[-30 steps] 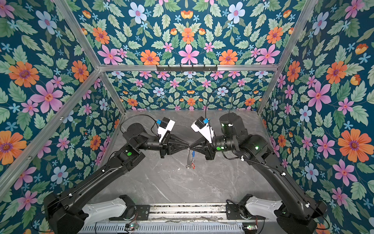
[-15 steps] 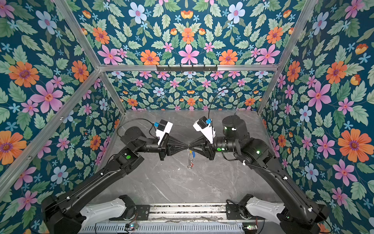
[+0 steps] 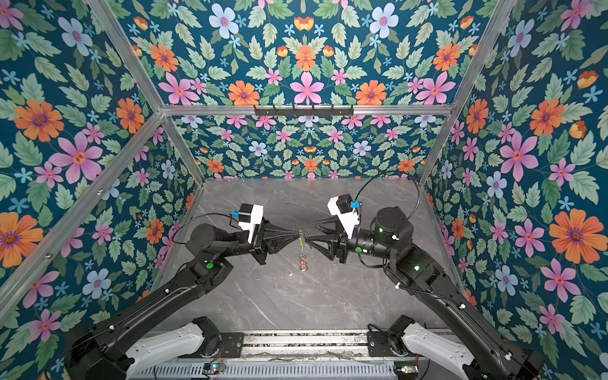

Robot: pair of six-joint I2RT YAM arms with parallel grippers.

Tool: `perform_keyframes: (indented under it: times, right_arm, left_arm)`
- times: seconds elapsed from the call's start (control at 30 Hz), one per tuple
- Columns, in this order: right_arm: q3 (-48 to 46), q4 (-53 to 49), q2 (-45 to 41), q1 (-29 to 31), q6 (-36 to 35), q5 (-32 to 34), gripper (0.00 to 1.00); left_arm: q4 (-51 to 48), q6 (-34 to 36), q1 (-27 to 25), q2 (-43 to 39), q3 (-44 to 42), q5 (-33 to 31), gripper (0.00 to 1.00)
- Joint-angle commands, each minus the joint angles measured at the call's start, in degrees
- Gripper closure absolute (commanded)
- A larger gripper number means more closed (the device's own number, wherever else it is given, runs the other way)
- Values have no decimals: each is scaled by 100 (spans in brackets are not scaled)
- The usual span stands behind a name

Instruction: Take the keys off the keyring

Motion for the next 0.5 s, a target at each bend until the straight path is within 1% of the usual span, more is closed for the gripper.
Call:
perform_keyframes:
  times: [0.0, 0.1, 0.23, 0.3, 0.37, 0.47]
  right_arm:
    - [-181, 583, -85, 6, 191, -287, 42]
    - [-241, 550, -41, 9, 191, -421, 41]
    - [-219, 537, 86, 8, 202, -622, 45]
    - [-190, 528, 139, 8, 204, -657, 52]
    - [-179, 519, 167, 3, 204, -662, 66]
    - [-170, 505, 211, 5, 221, -692, 79]
  left_arm:
    - [669, -84, -10, -18, -50, -108, 100]
    - [783, -166, -9, -9, -82, -85, 100]
    - [845, -227, -4, -4, -99, -71, 100]
    - [925, -253, -4, -14, -141, -87, 100]
    - [1012, -286, -17, -22, -172, -115, 100]
    - [1075, -308, -18, -28, -196, -145, 100]
